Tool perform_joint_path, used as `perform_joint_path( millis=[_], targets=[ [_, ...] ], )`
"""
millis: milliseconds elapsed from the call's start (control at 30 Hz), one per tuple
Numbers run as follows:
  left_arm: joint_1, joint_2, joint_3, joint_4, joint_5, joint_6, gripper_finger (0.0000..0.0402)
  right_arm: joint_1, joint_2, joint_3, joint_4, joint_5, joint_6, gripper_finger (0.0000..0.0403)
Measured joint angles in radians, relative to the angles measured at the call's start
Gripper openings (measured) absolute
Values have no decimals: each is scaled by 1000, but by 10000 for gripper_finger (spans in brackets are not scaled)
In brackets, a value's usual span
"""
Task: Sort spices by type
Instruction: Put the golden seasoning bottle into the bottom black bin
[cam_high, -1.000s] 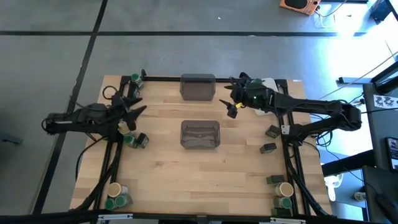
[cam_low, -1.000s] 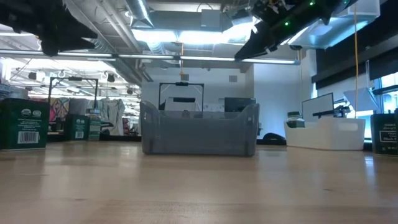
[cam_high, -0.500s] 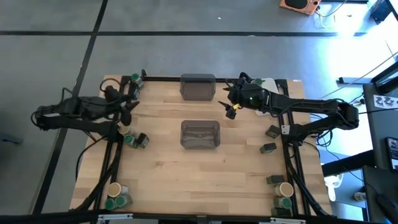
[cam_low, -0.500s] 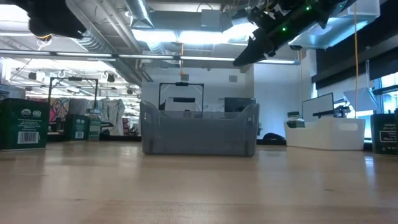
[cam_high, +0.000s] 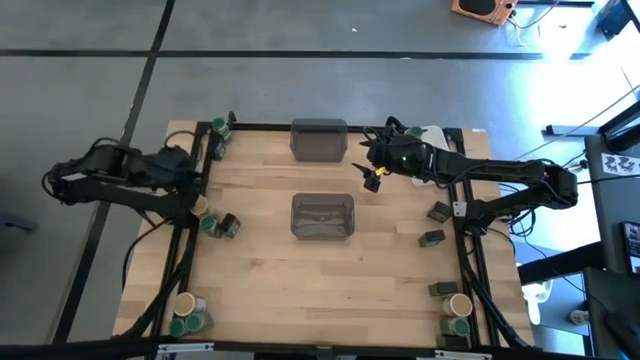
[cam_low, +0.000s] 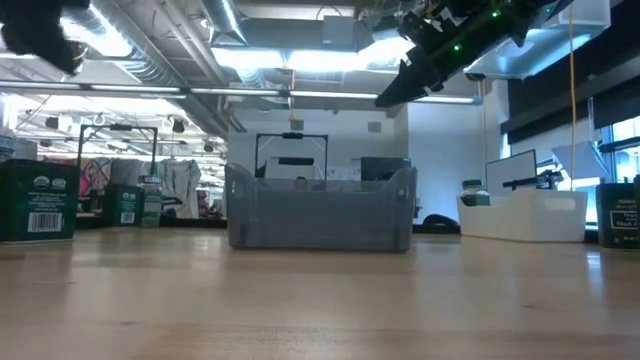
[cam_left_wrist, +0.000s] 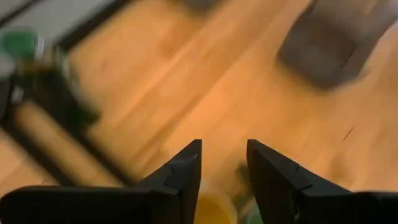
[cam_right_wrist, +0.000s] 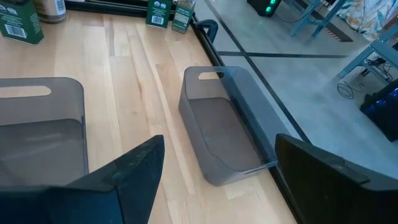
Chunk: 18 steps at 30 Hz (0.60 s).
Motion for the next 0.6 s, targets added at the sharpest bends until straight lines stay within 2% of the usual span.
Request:
perform_joint_path(
  millis=[100, 300, 600],
  targets=[
    [0, 39, -1, -100, 22, -47, 103, 0, 0, 0, 0, 0, 0, 305],
    [0, 67, -4, -85, 113, -55, 74, 0, 0, 0, -2, 0, 0, 305],
    [0, 77, -146, -77, 223, -42, 37, 0, 0, 0, -1, 0, 0, 305]
  ],
)
